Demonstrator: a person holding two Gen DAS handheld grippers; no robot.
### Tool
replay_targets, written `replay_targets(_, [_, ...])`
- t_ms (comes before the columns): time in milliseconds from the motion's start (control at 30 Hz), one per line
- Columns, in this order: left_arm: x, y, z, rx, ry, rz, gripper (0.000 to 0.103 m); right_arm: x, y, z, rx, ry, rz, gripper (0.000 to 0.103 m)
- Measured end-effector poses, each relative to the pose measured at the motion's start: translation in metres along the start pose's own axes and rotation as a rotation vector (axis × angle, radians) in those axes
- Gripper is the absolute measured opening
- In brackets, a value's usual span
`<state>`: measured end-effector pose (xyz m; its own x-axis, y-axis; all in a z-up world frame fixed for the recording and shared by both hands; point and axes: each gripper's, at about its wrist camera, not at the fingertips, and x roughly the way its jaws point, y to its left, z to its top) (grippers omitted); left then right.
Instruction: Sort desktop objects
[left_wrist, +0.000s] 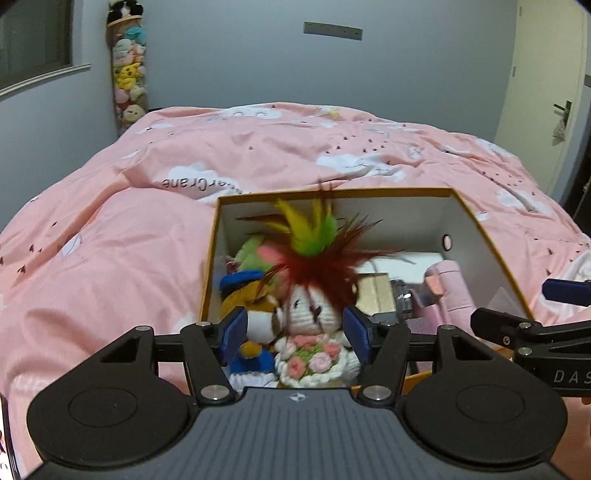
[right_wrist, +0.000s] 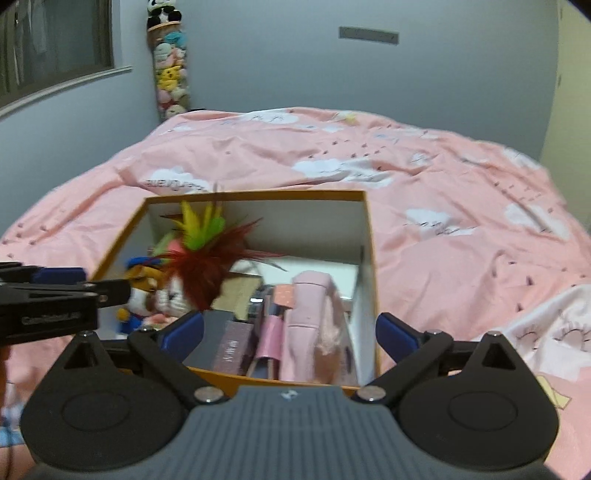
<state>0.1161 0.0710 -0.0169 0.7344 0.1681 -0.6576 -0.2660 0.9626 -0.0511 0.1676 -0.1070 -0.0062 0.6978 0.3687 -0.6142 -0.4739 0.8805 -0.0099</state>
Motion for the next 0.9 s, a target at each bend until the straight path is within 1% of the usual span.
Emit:
replay_targets(100, [0.003, 0.001, -0.006, -0.003, 0.005, 0.012, 0.067, 0.004, 0.004, -0.005, -0.018, -0.005, -0.018, 0.1])
replay_targets(300, [0.006, 0.001, -0.015, 0.005, 0.011, 0.024, 0.067, 0.007, 0.008, -0.014, -0.007, -0.002, -0.002, 0.1])
replay_targets(567, [0.013, 0.001, -0.025, -0.005, 0.04, 0.035, 0.067, 0.015, 0.017, -0.028, -0.036, 0.036, 0.022, 0.1])
replay_targets(733, [0.017, -0.001, -0.027, 0.001, 0.059, 0.036, 0.067, 0.016, 0.019, -0.031, -0.054, 0.026, 0.013, 0.1])
replay_targets(900, [0.018, -0.004, -0.03, 0.01, 0.055, 0.045, 0.067, 0.018, 0.019, -0.033, -0.059, 0.024, 0.002, 0.102])
